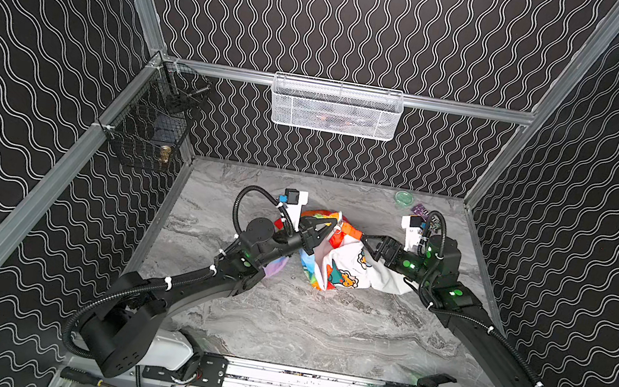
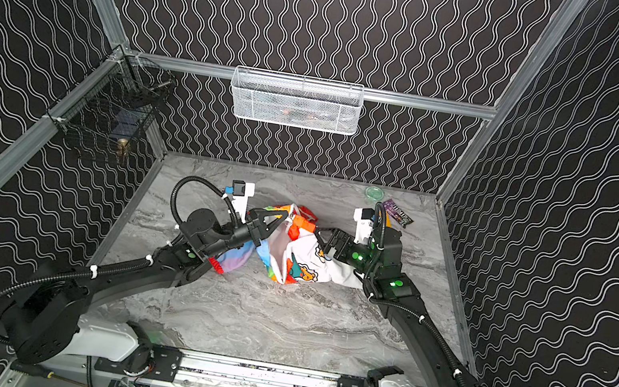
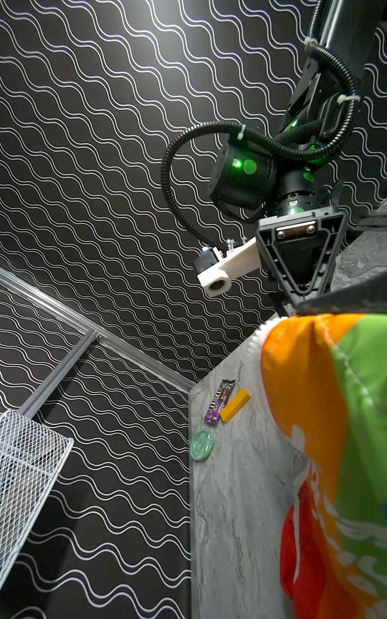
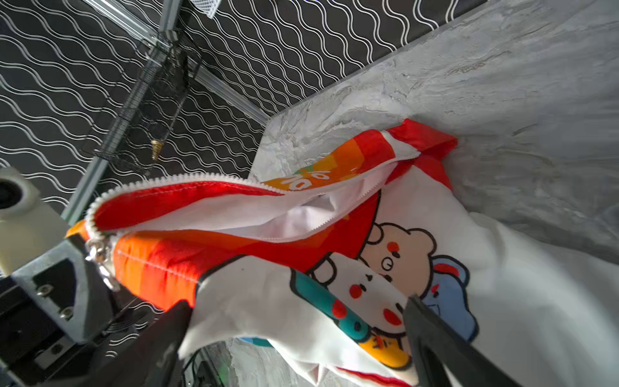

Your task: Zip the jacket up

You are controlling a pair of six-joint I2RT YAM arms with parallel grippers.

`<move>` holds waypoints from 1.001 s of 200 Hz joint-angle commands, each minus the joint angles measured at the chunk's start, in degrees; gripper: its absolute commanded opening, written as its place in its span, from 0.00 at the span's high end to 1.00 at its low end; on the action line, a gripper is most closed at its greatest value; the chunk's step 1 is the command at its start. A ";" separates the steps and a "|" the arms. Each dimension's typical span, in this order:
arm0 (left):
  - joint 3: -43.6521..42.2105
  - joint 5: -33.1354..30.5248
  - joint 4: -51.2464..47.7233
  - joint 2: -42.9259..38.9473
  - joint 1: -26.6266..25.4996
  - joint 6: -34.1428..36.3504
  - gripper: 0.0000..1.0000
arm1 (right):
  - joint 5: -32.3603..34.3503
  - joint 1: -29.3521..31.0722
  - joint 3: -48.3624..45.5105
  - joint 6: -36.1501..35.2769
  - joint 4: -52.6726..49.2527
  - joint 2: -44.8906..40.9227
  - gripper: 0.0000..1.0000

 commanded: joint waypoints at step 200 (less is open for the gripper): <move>-11.82 8.33 -27.17 -14.67 0.09 -2.48 1.00 | 2.28 -3.36 -4.11 0.48 1.76 27.03 0.21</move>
